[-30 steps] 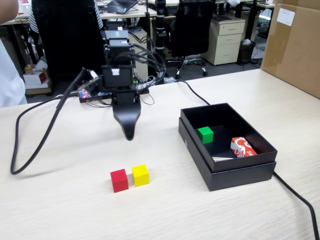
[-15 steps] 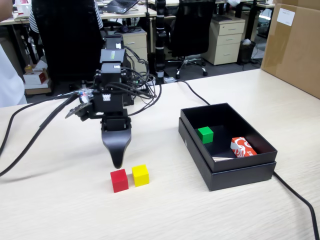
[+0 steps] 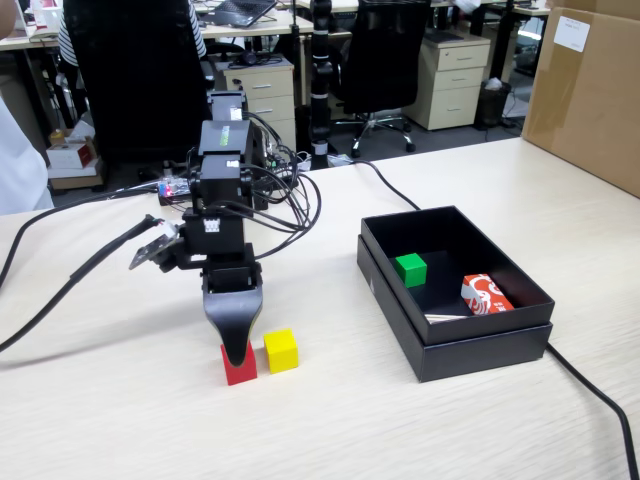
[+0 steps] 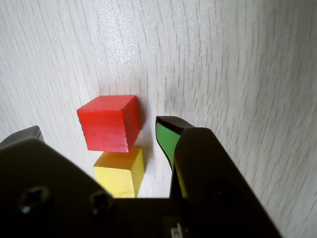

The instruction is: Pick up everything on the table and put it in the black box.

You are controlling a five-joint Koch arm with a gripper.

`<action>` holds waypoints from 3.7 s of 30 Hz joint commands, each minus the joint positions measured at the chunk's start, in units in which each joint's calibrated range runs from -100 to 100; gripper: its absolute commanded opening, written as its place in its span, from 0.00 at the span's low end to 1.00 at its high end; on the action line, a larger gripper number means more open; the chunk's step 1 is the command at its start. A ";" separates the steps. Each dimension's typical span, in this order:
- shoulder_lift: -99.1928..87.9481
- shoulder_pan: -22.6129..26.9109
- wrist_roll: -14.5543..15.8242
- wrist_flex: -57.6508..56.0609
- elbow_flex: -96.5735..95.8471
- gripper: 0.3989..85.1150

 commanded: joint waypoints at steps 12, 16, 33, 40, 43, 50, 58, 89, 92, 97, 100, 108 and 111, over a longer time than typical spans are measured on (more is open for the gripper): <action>3.28 0.00 -1.42 2.18 6.81 0.45; 4.43 -0.44 -1.47 2.18 7.54 0.28; -13.58 -1.12 -1.27 2.96 2.10 0.01; -37.45 1.27 -0.10 -0.06 -10.41 0.01; -50.99 3.52 0.54 -0.23 -20.30 0.01; -70.73 11.09 2.98 -0.23 -35.62 0.01; -74.51 18.71 5.18 0.02 -39.70 0.01; -17.26 24.66 10.94 -0.06 -5.52 0.30; -17.26 24.57 10.94 -0.06 -5.61 0.33; -17.83 24.22 10.84 -0.58 -6.06 0.48; -18.52 23.93 10.84 -0.58 -6.06 0.51; -27.24 20.76 10.26 -0.58 -5.79 0.51; -31.37 19.15 10.01 -0.58 -6.06 0.51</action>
